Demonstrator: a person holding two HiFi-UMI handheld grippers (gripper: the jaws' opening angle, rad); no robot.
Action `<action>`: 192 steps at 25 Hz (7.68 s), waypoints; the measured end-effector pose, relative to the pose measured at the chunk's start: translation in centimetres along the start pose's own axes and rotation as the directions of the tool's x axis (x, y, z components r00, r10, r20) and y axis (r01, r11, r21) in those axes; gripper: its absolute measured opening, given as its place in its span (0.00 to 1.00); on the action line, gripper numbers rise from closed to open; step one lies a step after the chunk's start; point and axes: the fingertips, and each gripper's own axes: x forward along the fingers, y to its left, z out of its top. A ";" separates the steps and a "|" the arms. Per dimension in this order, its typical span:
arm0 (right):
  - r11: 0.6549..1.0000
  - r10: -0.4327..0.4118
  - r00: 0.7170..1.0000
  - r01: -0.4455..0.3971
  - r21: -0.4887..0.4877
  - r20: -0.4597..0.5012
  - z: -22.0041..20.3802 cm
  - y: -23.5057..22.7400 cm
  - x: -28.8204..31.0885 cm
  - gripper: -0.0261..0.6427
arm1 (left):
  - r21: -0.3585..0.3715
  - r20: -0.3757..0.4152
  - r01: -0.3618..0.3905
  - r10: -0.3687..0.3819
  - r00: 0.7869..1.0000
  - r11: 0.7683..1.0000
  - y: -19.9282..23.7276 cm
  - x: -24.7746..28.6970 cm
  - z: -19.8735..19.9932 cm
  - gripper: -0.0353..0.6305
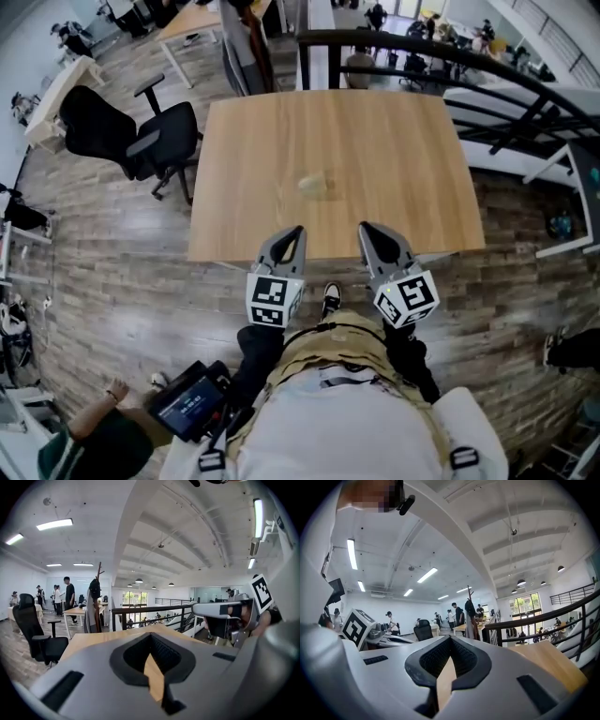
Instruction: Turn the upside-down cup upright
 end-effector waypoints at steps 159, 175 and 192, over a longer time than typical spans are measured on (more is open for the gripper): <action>0.996 -0.032 0.829 0.074 0.053 -0.559 -20.4 -12.8 19.2 0.07 | 0.074 -0.539 0.115 -0.057 0.840 0.991 16.4 24.1 -22.2 0.48; 0.993 -0.081 0.958 0.054 -0.104 -0.273 -6.6 -10.5 20.5 0.07 | 0.031 -0.172 -0.083 0.087 0.981 0.996 16.5 19.9 -4.0 0.06; 0.983 -0.158 0.987 0.152 -0.107 -0.043 1.6 -9.4 18.8 0.07 | -0.003 0.102 -0.106 0.106 0.989 0.994 15.8 15.5 7.2 0.06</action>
